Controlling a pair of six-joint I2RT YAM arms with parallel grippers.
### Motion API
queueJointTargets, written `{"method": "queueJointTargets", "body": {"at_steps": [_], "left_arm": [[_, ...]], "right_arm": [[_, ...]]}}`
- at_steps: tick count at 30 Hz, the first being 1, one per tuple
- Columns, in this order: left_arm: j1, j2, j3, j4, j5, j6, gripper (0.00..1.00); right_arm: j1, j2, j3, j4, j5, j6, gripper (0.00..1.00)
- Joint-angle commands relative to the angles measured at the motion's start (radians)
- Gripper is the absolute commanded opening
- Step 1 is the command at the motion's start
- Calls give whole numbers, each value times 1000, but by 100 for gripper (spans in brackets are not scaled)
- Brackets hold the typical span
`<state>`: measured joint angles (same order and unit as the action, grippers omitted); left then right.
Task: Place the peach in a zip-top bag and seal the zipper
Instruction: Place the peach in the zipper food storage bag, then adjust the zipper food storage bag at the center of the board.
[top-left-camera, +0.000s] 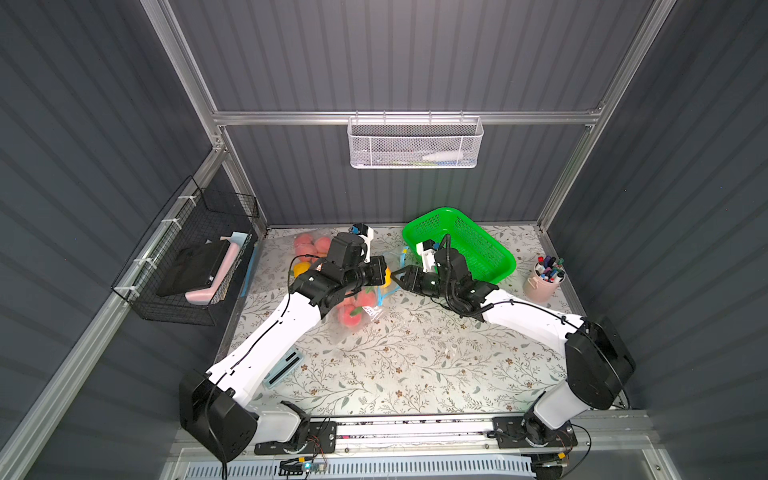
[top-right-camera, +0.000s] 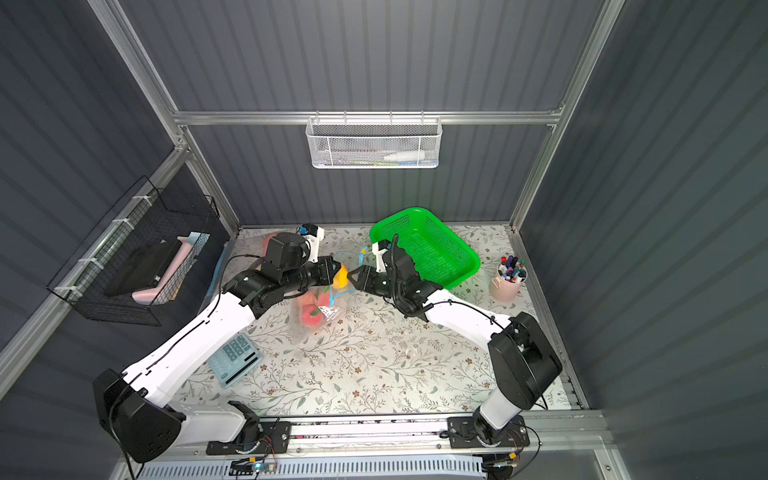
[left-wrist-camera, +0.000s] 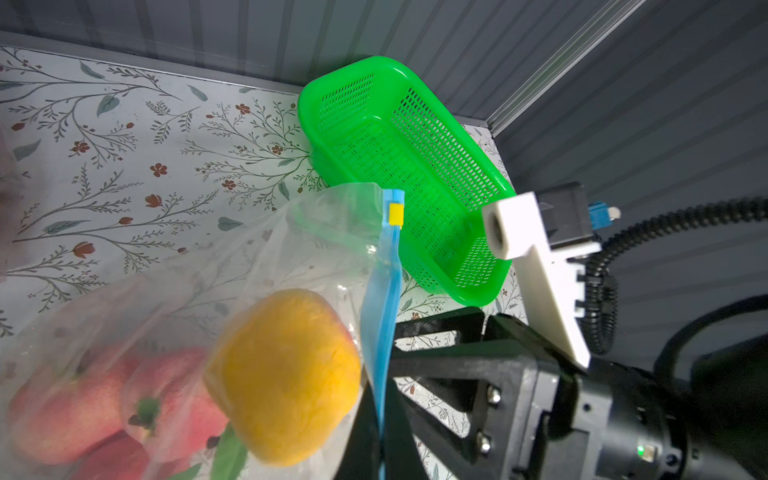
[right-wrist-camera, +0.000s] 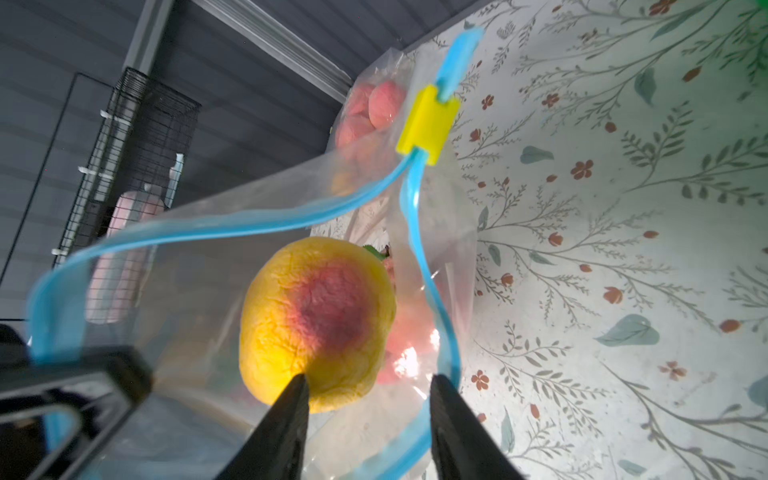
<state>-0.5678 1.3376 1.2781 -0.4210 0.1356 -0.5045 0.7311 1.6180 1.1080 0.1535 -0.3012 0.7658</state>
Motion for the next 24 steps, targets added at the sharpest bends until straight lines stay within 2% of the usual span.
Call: {"method": "queueJointTargets", "body": {"at_steps": [1, 4, 10, 15, 18, 24], "left_arm": [[-1, -23, 33, -7, 19, 26, 0], [-1, -30, 29, -7, 17, 26, 0], [-1, -44, 8, -9, -1, 23, 0], [-1, -53, -3, -4, -4, 20, 0], [-1, -61, -14, 4, -2, 17, 0], [-1, -67, -22, -2, 6, 18, 0]], "right_arm": [[12, 16, 47, -43, 28, -16, 61], [12, 4, 35, -48, 71, -21, 67], [10, -94, -2, -45, 150, -45, 69], [9, -165, -78, -11, 275, -54, 69], [9, -156, -84, -16, 303, -88, 68], [8, -62, 37, -87, 277, -143, 62]]}}
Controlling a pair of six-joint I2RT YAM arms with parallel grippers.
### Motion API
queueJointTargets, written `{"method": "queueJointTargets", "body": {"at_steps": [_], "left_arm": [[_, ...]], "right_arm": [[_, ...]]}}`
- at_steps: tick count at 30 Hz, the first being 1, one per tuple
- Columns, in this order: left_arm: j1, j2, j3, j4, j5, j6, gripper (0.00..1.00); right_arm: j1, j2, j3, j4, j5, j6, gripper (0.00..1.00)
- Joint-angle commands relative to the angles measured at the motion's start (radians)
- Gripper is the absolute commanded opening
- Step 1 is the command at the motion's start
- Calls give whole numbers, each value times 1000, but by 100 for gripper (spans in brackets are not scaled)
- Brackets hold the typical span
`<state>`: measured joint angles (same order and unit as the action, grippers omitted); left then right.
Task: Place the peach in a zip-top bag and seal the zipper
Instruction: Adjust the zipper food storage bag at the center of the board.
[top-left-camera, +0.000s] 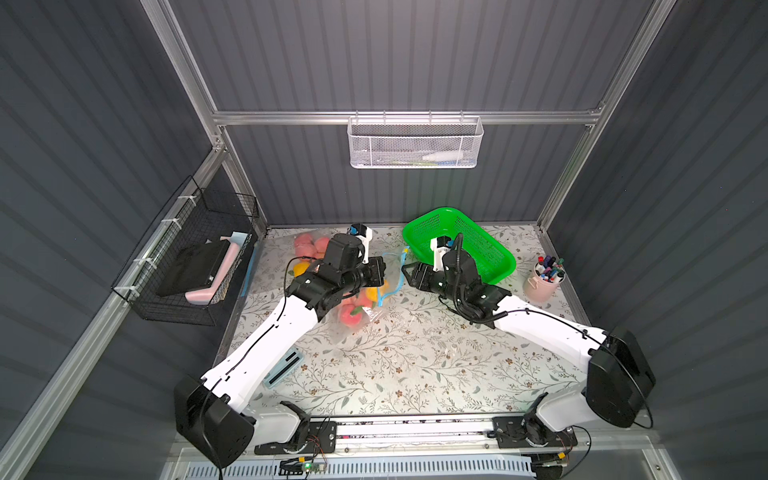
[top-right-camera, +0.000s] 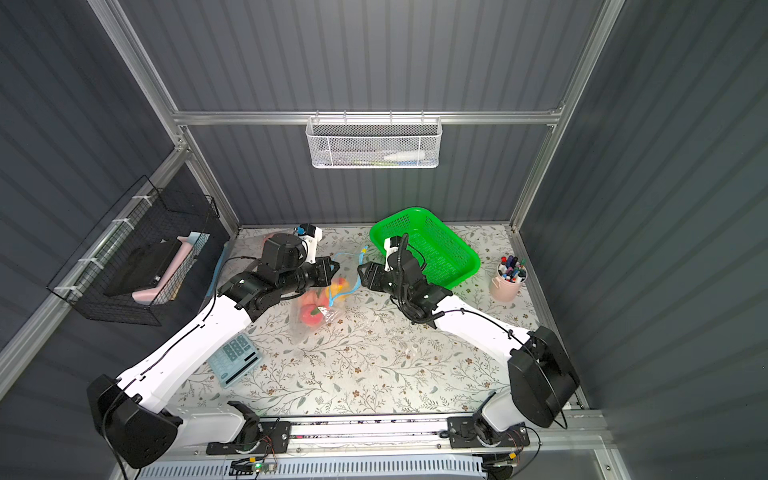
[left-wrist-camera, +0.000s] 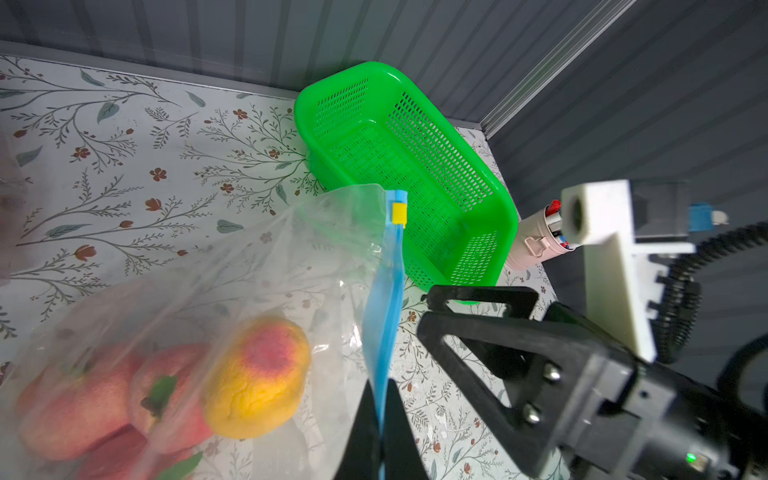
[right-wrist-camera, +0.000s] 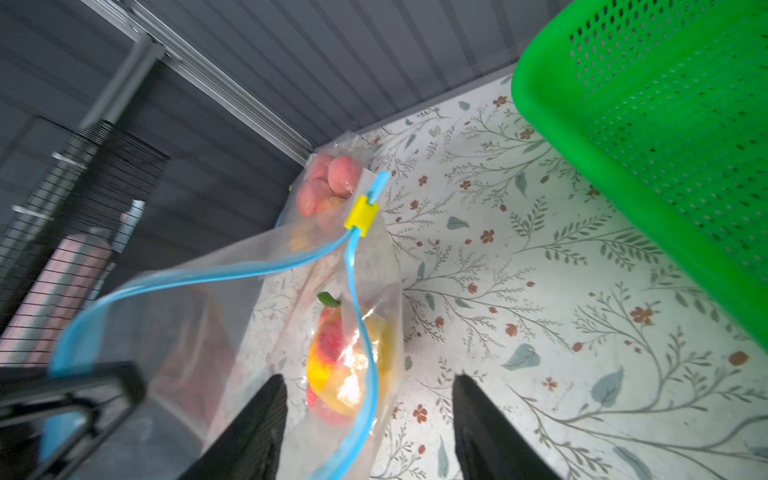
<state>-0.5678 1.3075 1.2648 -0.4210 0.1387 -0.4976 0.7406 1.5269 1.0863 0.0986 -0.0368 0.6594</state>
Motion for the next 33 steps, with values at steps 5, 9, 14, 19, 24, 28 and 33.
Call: {"method": "queueJointTargets", "body": {"at_steps": [5, 9, 14, 19, 24, 28, 33], "left_arm": [[-1, -42, -16, 1, 12, 10, 0], [-1, -44, -17, -2, 19, 5, 0], [-1, -52, -19, -4, 15, 4, 0], [-1, -53, -20, -6, 10, -2, 15], [0, -38, 53, -101, -112, 14, 67], [3, -43, 84, -104, -161, 53, 93], [13, -37, 107, -81, -167, 86, 100]], "right_arm": [[-4, 102, 136, -37, -15, -35, 53], [-5, 132, 159, -26, -35, -24, 45], [-12, 142, 159, -8, -50, -20, 23], [-21, 139, 160, -11, -65, -30, 8], [-36, 107, 180, -36, -116, -212, 2], [-66, 75, 224, -106, -174, -388, 1], [-117, 44, 319, -252, -281, -573, 1]]}}
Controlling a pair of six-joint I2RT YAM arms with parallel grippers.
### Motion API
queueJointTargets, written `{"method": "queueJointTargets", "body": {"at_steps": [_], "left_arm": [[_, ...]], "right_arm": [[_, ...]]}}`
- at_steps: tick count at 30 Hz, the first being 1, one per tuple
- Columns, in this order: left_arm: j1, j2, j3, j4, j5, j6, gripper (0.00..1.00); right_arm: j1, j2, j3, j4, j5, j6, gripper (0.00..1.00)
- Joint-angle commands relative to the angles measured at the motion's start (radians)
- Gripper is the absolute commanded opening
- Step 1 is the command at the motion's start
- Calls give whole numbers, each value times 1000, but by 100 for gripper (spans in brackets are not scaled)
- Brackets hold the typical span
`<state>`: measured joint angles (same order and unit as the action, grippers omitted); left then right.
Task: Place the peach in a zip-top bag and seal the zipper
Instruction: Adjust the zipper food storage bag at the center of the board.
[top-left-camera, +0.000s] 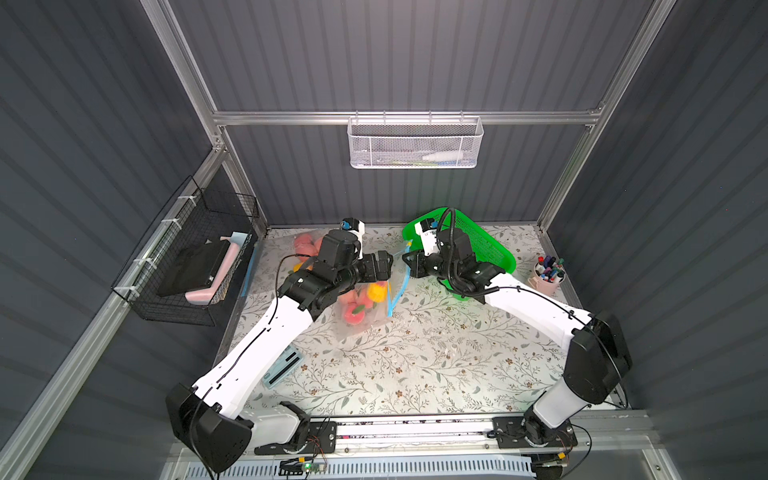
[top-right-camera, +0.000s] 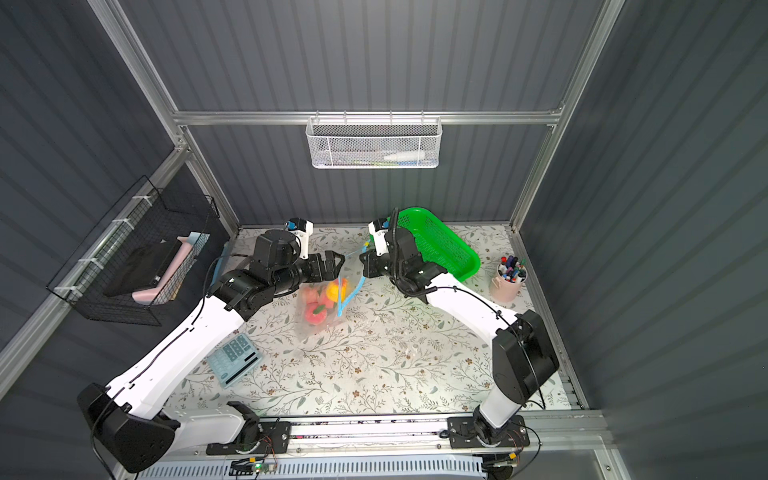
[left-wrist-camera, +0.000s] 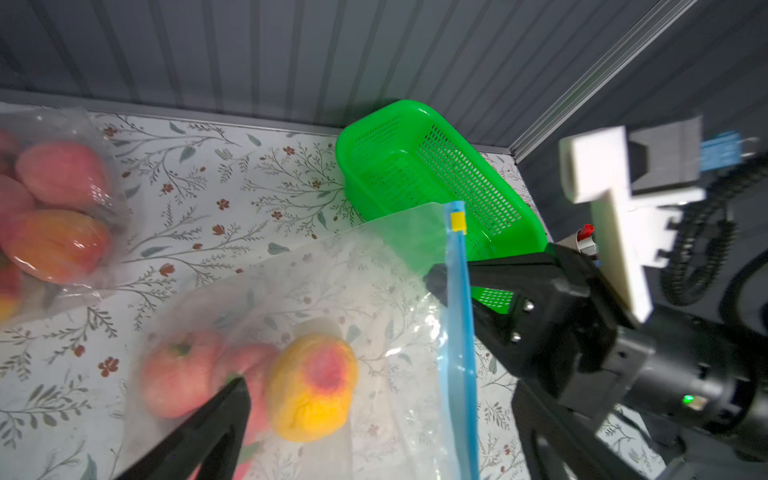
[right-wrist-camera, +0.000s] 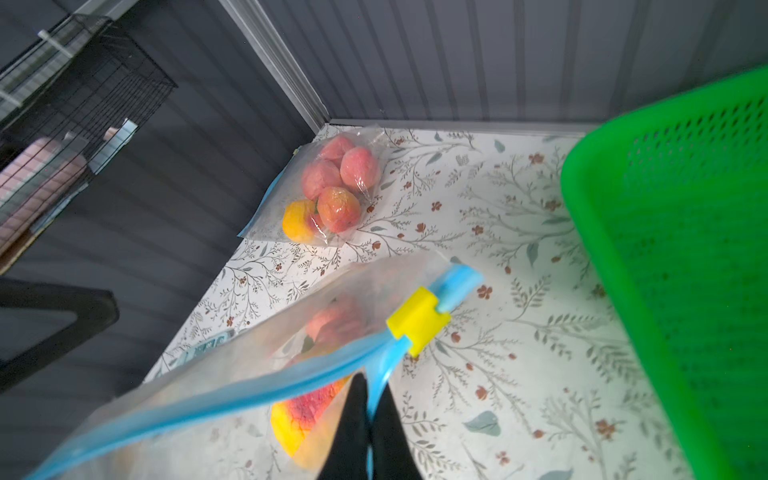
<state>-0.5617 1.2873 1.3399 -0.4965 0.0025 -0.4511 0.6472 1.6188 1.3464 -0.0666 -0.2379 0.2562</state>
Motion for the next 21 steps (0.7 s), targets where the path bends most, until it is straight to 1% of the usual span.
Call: {"method": "queueJointTargets", "body": {"at_steps": [1, 5, 9, 12, 16, 17, 19, 21], "left_arm": [[9, -18, 30, 4, -22, 49, 100], [15, -20, 10, 40, 2, 83, 100], [30, -33, -9, 60, 11, 97, 100], [39, -59, -17, 82, 41, 111, 100], [40, -103, -40, 121, 120, 137, 100], [40, -113, -44, 123, 122, 138, 100], [40, -134, -54, 124, 77, 130, 100], [42, -156, -70, 116, -33, 110, 100]], "right_arm": [[-33, -60, 70, -106, -100, -204, 1], [-66, -99, 102, -162, -220, -333, 1], [-78, -107, 169, -256, -273, -435, 2], [-102, -108, 189, -262, -246, -421, 2], [-146, -86, 186, -249, -250, -376, 1], [-148, -78, 186, -252, -258, -378, 1], [-149, -77, 179, -253, -268, -383, 1], [-151, -85, 160, -240, -271, -388, 1]]}}
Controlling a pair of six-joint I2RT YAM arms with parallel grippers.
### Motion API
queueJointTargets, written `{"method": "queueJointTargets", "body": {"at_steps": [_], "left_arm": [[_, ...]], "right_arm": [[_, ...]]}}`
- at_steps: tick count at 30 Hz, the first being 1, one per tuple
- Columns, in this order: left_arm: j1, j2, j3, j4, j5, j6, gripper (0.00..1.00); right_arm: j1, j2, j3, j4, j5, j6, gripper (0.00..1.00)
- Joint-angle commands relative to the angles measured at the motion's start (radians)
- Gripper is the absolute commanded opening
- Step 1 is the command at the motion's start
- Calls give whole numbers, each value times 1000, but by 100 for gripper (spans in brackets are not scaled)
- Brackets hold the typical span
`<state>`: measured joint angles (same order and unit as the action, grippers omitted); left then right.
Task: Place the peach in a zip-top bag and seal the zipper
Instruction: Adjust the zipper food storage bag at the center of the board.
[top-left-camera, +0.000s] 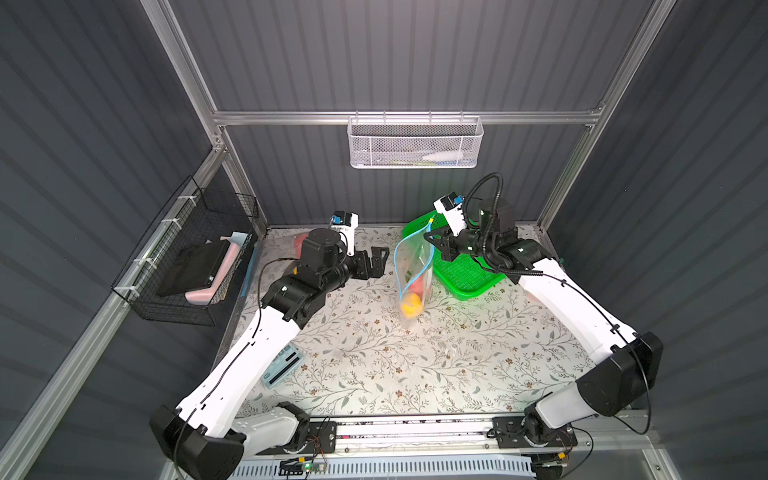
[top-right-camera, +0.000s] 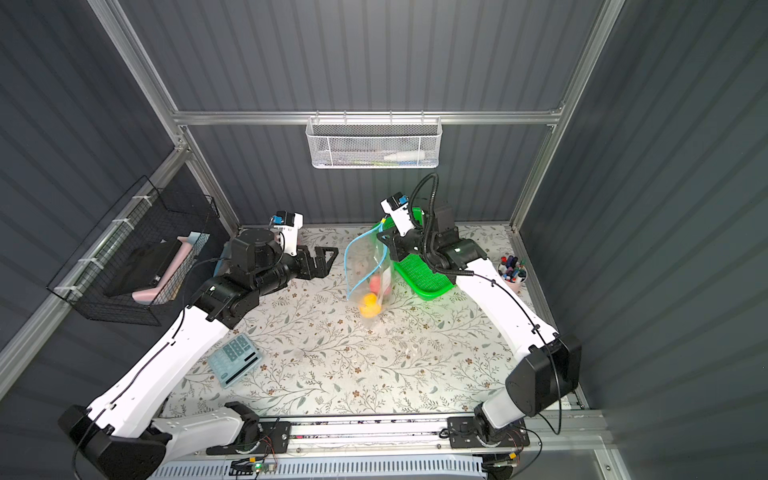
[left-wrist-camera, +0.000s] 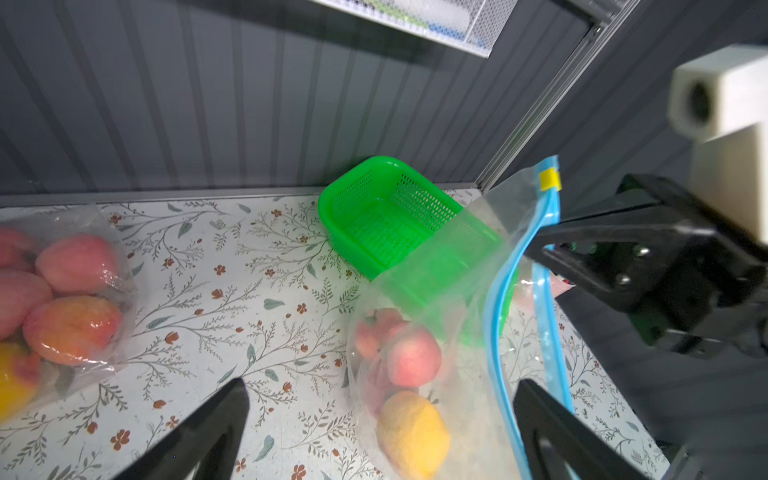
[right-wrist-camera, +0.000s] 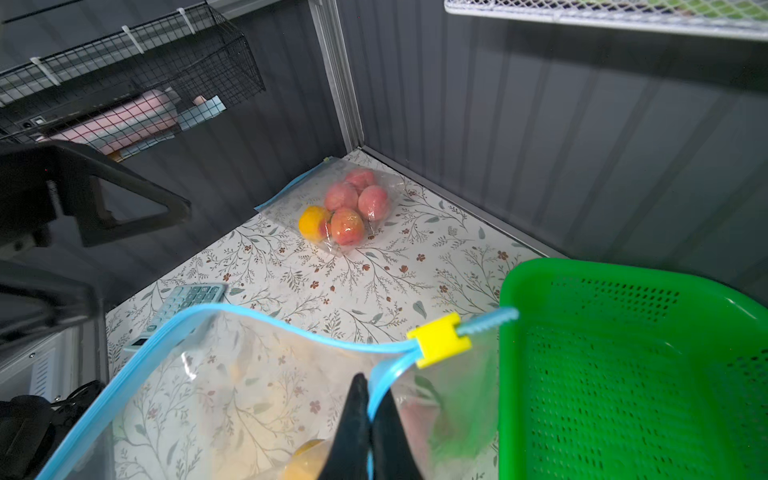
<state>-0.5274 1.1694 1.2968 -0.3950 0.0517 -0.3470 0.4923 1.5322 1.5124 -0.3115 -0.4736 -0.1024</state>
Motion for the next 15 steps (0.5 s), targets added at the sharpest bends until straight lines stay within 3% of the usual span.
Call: {"method": "queueJointTargets", "body": {"at_steps": [1, 3, 9, 15], "left_arm": [[7, -45, -33, 8, -133, 0, 100], [10, -48, -39, -1, -171, -3, 100], [13, 34, -43, 23, -104, 48, 100], [14, 154, 64, 67, 103, 216, 100]], "right_arm": [[5, -5, -16, 15, -37, -29, 1], [1, -13, -21, 19, -53, -34, 1], [-1, -35, -5, 1, -171, -97, 1], [-3, -42, 34, -16, -309, -183, 0]]}}
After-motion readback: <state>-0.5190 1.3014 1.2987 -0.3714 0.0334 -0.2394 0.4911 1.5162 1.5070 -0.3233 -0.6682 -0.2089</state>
